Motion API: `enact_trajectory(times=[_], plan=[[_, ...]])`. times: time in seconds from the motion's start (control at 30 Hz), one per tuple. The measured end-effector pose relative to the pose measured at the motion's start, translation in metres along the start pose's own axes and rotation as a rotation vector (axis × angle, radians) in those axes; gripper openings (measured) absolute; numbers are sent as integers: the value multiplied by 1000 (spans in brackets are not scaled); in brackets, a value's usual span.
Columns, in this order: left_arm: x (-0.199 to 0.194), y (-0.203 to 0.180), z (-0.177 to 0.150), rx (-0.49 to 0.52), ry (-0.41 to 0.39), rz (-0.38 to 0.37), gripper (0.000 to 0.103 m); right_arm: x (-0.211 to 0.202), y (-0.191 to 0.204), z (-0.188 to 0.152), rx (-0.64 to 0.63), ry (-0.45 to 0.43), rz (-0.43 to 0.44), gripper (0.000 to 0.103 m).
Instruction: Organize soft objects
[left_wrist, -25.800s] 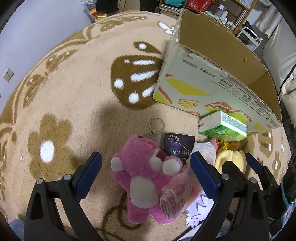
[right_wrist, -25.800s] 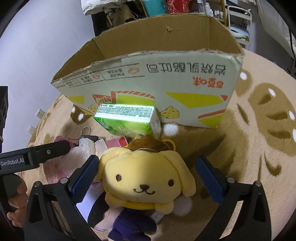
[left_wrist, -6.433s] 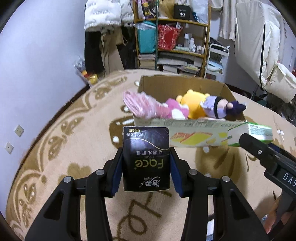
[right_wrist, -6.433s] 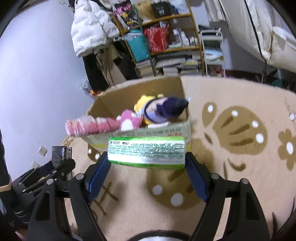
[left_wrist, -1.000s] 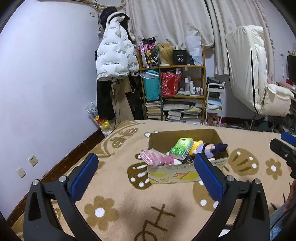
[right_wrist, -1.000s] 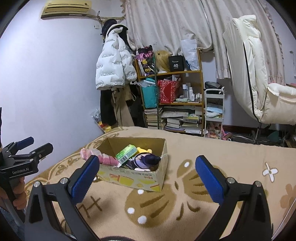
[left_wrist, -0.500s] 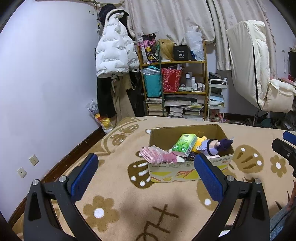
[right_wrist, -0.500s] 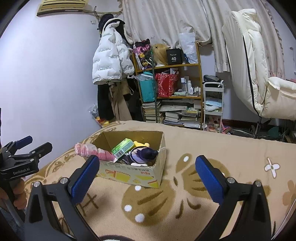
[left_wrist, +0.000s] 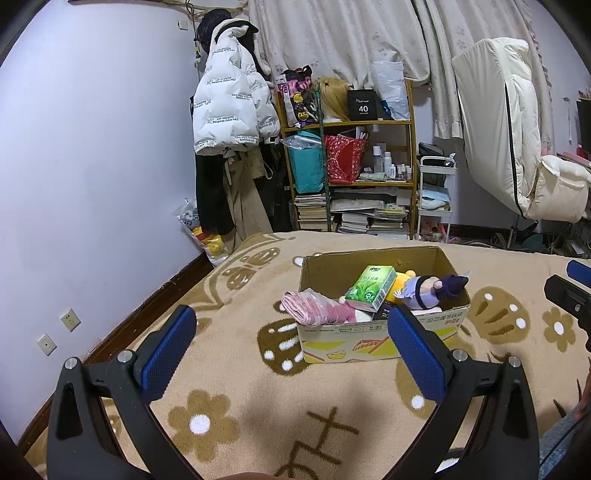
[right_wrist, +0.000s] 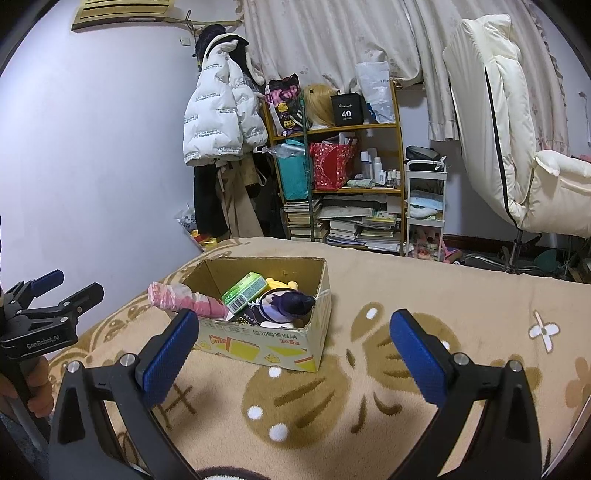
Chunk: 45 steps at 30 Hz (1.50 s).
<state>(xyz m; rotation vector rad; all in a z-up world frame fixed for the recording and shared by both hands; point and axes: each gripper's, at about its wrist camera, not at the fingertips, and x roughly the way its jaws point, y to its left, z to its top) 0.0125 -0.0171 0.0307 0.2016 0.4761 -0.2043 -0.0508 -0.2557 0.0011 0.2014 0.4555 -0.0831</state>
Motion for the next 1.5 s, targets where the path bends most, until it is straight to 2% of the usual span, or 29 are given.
enact_trajectory(times=[1.5], plan=[[-1,2,0,-4,-8,7,102,-1,-4,2,-3,4,2,103]])
